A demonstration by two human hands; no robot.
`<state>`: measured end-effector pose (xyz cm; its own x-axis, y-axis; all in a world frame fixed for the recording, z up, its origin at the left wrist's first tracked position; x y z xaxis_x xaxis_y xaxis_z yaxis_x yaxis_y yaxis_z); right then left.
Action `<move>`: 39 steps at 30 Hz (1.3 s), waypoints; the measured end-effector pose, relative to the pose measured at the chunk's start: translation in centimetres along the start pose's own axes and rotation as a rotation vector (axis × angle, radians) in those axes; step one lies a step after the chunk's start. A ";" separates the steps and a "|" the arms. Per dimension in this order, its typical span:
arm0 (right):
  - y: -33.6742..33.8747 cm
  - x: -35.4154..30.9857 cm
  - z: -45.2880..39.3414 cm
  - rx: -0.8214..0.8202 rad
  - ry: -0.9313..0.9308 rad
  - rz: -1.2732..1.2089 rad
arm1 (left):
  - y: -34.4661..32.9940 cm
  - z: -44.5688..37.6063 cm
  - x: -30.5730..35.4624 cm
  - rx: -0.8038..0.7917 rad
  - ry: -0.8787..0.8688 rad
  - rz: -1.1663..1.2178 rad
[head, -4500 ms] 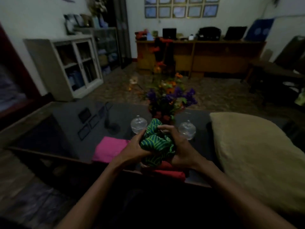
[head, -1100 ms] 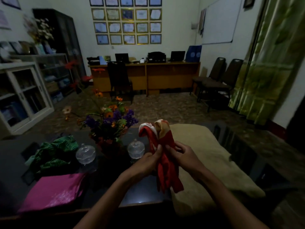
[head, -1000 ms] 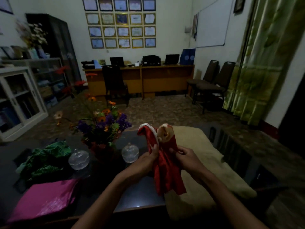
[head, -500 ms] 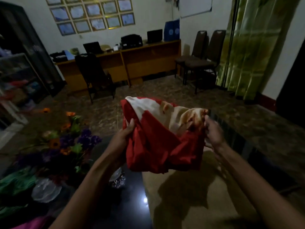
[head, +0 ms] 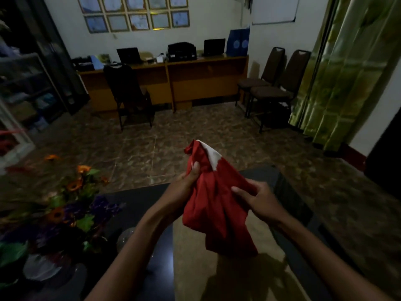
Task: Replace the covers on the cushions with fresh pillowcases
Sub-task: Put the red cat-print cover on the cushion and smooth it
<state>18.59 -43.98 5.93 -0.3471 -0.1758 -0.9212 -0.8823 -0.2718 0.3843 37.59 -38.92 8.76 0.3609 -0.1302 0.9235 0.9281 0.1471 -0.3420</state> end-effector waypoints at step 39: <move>14.3 -13.8 14.2 0.069 0.104 -0.347 | -10.4 14.1 -8.2 0.004 -0.377 -0.589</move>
<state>6.21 -32.05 23.26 0.0077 -0.1808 -0.9835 -0.9625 -0.2681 0.0417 23.75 -25.60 7.21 -0.2591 0.1595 0.9526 0.9590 0.1600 0.2341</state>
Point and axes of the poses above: each hand's wrist, its own z-axis away from the middle knuckle, its own y-axis out of the back of the hand, x = y × z, the point moved 6 cm from there along -z, towards the middle knuckle, and after that the axes turned 14 degrees about z, right-handed, at the moved point
